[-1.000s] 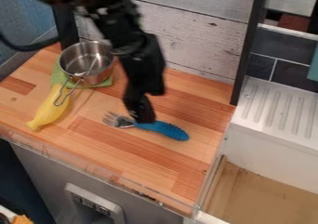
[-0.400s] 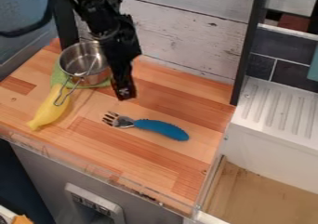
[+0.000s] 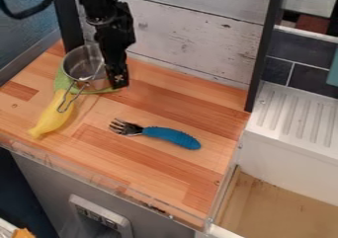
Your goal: Moved the silver pot to the upper left corner of the table
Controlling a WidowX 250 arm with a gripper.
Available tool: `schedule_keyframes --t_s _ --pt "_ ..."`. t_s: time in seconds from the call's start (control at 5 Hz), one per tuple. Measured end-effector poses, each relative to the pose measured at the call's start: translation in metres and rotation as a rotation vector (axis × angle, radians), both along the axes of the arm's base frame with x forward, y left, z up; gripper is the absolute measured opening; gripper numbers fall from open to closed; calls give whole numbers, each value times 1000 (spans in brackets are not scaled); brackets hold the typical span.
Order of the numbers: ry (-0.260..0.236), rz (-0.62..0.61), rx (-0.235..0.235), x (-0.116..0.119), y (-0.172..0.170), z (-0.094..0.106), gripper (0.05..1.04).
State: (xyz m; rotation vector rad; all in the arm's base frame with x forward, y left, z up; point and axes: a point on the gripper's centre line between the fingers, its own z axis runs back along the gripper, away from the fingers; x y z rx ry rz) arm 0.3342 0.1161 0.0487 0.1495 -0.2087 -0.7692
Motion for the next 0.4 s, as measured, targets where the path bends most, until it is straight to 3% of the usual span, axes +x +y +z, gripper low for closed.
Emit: schedule_keyframes --t_s 0.2,0.4 --pt "12 54 -2 1 15 -6 1000" --pt "53 96 -9 -3 30 -17 1000"
